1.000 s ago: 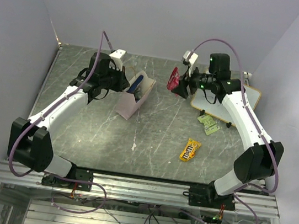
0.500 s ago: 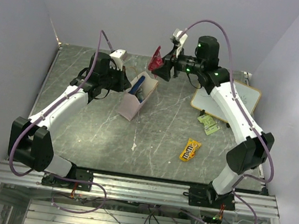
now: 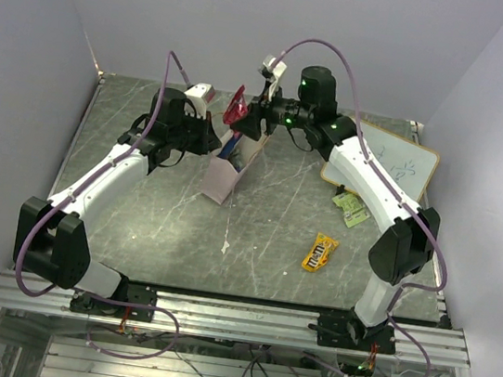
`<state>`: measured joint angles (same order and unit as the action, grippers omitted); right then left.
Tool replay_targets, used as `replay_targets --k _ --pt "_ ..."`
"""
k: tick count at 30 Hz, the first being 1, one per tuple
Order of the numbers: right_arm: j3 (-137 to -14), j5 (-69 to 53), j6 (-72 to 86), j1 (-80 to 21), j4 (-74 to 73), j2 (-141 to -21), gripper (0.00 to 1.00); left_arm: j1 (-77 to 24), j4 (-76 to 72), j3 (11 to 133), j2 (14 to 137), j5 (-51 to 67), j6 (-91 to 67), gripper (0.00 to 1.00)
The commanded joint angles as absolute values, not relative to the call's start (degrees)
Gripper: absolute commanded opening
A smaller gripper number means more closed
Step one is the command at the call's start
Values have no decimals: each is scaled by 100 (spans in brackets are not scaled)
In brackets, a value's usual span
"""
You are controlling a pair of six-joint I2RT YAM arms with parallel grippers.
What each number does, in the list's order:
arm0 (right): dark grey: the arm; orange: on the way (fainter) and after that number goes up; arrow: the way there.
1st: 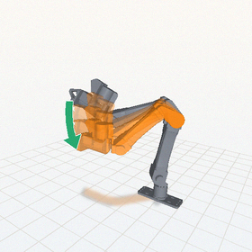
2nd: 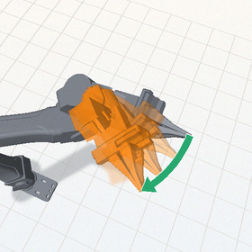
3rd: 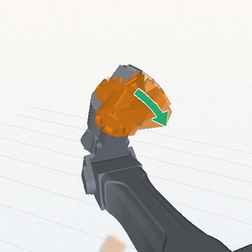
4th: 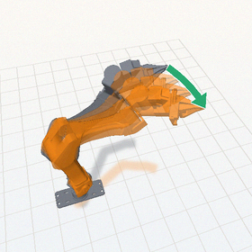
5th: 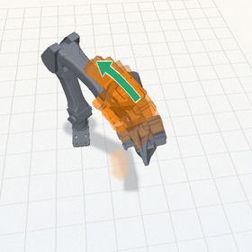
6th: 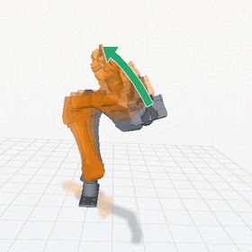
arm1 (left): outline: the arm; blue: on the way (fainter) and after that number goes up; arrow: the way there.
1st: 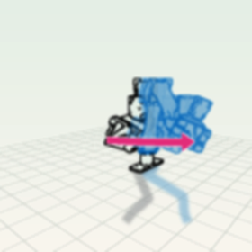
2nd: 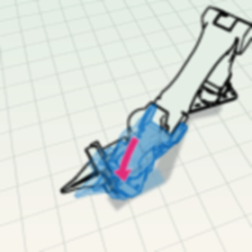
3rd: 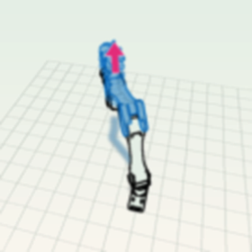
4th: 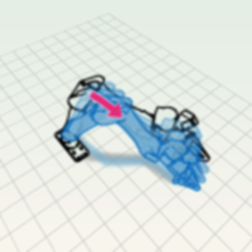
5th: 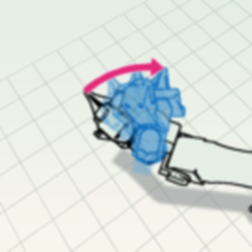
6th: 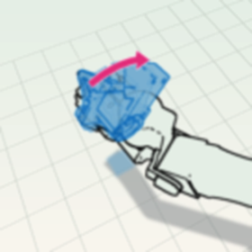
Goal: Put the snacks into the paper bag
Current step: Place the snack in the paper bag.
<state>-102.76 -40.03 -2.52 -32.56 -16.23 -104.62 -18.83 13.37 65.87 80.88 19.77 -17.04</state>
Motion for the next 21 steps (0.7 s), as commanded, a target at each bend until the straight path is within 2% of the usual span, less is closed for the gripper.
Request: replay_targets --k 1,14,21 --pt "-9961 -3791 -97 -3263 -1285 -10386 57 -1846 958 6596 7893 2159 -1793 7" --pt "-9298 -3491 -276 -3420 -1181 -10213 57 -1828 940 6596 7971 2139 -1867 7" --pt "-9173 -3413 -262 -3433 -1082 -10245 60 -1812 940 6618 7988 2184 -1898 7"
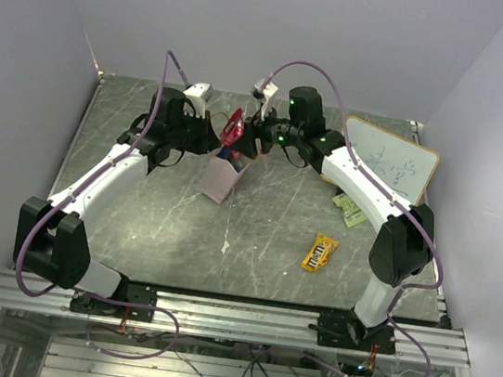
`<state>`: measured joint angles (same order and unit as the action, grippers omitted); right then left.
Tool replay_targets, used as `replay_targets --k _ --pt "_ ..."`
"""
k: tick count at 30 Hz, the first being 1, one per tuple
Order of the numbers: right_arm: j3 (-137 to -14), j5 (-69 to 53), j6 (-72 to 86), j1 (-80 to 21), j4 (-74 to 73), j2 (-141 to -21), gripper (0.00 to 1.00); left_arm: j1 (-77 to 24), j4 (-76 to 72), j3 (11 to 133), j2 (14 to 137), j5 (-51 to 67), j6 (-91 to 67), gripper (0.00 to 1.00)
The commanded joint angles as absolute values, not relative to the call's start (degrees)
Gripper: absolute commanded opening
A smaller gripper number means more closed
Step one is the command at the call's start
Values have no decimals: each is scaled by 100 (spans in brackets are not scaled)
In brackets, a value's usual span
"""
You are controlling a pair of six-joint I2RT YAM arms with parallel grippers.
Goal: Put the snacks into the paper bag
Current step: Place the snack in the paper bag, then pick up the snack from the center of the board.
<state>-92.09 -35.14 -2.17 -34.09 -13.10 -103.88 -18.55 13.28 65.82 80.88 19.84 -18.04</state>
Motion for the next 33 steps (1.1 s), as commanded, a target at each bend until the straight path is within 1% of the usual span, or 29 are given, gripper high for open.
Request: replay_targets --k 1,10,14,18,30,33 --pt "-9181 -3403 -271 -3432 -1093 -10262 61 -1811 944 6618 7997 2186 -1898 7" --pt "-9098 -3410 -440 -3429 -1185 -10131 68 -1802 924 6587 7945 2153 -1890 7" --pt "-9045 -3412 -525 -3433 -1241 -10075 76 -1793 923 6584 7937 2159 -1882 7" --pt "-9121 -3420 -648 -3424 -1369 -9978 80 -1780 904 6541 7919 2133 -1864 7" --pt "-9812 -3873 -1482 -3263 -2464 -9476 91 -1762 875 6495 7886 2070 -1839 7" --pt "-9824 -3735 -1754 -3229 -2857 -9250 92 -1765 817 6446 7844 2046 -1794 7"
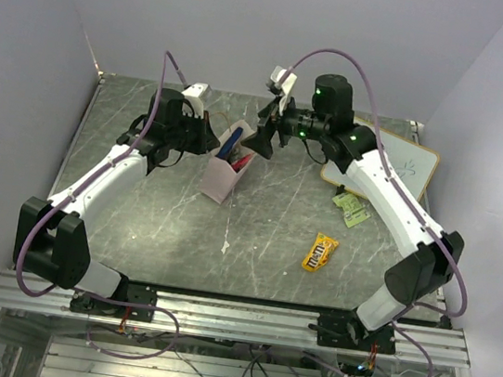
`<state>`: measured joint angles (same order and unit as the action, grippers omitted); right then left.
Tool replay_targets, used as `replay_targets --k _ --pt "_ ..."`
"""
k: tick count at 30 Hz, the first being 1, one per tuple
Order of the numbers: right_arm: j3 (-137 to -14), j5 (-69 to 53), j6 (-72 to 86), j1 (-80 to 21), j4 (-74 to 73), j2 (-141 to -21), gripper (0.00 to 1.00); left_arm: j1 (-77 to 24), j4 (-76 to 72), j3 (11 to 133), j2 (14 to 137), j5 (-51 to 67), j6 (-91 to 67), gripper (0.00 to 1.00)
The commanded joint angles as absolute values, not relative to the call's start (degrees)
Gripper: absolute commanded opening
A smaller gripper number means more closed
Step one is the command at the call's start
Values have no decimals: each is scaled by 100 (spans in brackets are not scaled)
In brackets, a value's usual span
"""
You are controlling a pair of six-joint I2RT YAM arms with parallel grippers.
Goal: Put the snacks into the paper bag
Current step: Pick up the snack from the center of the board.
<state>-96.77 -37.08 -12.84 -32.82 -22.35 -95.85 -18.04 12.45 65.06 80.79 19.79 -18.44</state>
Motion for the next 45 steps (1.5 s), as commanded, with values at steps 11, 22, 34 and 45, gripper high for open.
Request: replay_targets --k 11,22,34,45 --pt "-8288 -3967 -2390 -1146 -4207 -7921 92 -1763 768 6378 7686 1978 -1547 7" --pt "-5801 -1966 -2933 137 -3724 -8096 93 -1758 677 6317 7696 2073 -1617 7" --pt "-5403 -818 -2456 69 -2400 -8845 80 -1758 639 6305 7721 2091 -1629 7" --pt "-5528 120 -2313 -657 -1954 -9373 62 -1758 643 6311 7712 2083 -1617 7"
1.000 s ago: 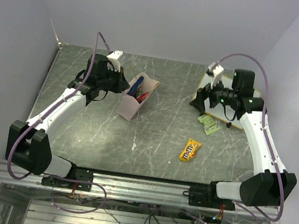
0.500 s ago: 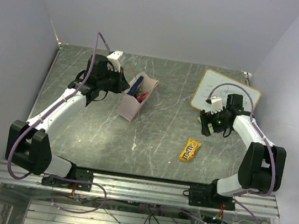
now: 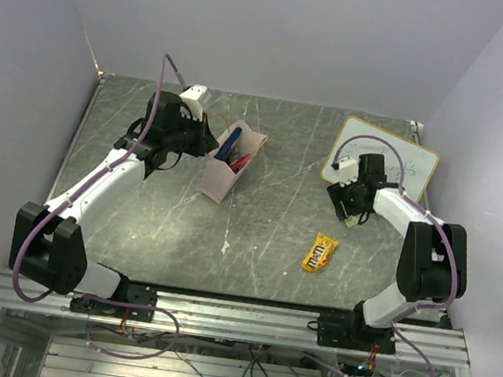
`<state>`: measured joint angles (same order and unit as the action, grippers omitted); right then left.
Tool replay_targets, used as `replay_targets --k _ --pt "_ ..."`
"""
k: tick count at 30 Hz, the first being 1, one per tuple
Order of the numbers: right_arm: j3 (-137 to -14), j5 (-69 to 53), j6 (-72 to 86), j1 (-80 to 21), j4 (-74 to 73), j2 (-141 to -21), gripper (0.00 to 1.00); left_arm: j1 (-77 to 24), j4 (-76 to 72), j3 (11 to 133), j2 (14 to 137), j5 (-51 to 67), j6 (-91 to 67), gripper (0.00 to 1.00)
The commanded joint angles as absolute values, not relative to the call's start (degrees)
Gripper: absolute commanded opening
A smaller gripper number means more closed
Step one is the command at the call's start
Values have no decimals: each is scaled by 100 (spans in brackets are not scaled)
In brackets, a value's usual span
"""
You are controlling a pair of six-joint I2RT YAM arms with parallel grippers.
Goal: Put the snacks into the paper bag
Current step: Pick up the snack from the center of the board.
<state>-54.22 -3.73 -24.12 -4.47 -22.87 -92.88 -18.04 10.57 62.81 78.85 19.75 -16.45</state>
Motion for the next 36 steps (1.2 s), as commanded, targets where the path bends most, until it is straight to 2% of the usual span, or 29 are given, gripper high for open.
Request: replay_targets --k 1,20,36 --pt "-5538 207 -2301 -685 -1947 -9409 61 -1758 645 6303 7708 2085 -1624 7" --pt "-5564 361 -2411 -765 -1822 -9734 38 -1758 612 6299 7722 2132 -1652 7" --pt "-5599 361 -2290 -770 -2280 -9093 8 -1758 594 6303 7759 2161 -1679 7"
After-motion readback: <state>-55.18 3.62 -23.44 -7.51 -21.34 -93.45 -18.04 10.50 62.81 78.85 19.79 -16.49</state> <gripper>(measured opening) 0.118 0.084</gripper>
